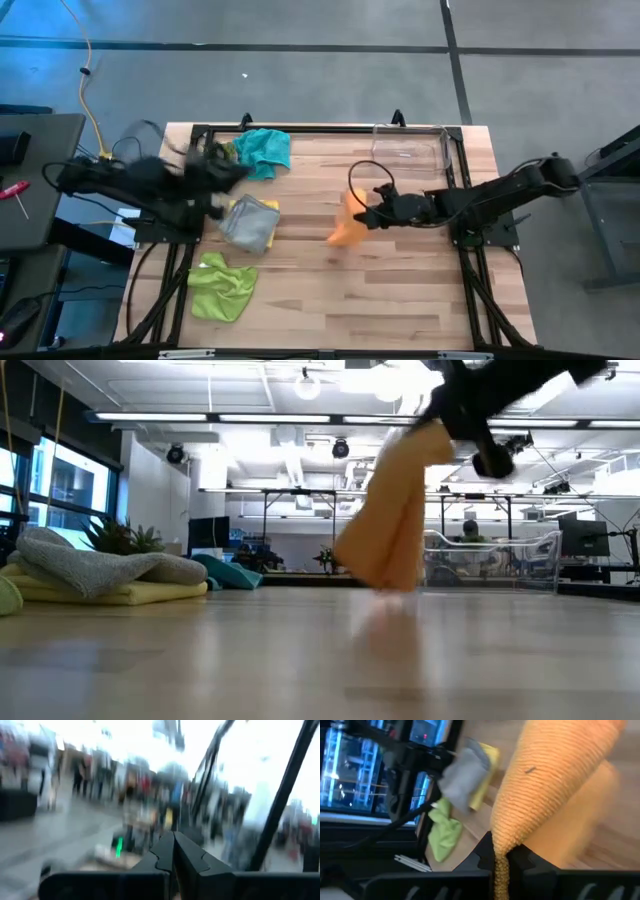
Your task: Fold microfiber towels
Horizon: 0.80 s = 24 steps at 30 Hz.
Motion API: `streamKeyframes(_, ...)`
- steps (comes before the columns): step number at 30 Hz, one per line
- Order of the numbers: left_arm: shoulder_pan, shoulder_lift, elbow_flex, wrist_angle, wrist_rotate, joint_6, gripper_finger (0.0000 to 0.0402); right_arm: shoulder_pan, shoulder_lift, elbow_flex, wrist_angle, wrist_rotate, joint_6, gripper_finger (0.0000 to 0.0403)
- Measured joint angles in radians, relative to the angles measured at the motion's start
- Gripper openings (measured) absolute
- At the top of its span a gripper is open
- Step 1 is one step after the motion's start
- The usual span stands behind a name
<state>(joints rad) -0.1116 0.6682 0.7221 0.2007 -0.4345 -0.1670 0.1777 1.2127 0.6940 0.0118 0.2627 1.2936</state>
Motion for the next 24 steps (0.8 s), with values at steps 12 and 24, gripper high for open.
streamKeyframes(12, 0.000, -0.210, -0.001, 0.139, -0.063, 0.044, 0.0000, -0.017, 0.280, 0.422, -0.055, 0.072, -0.064, 0.0000)
streamKeyframes(24, 0.000, -0.237, -0.001, 0.245, 0.017, 0.025, 0.0000, -0.096, 0.758, 0.943, -0.034, 0.067, -0.067, 0.0000)
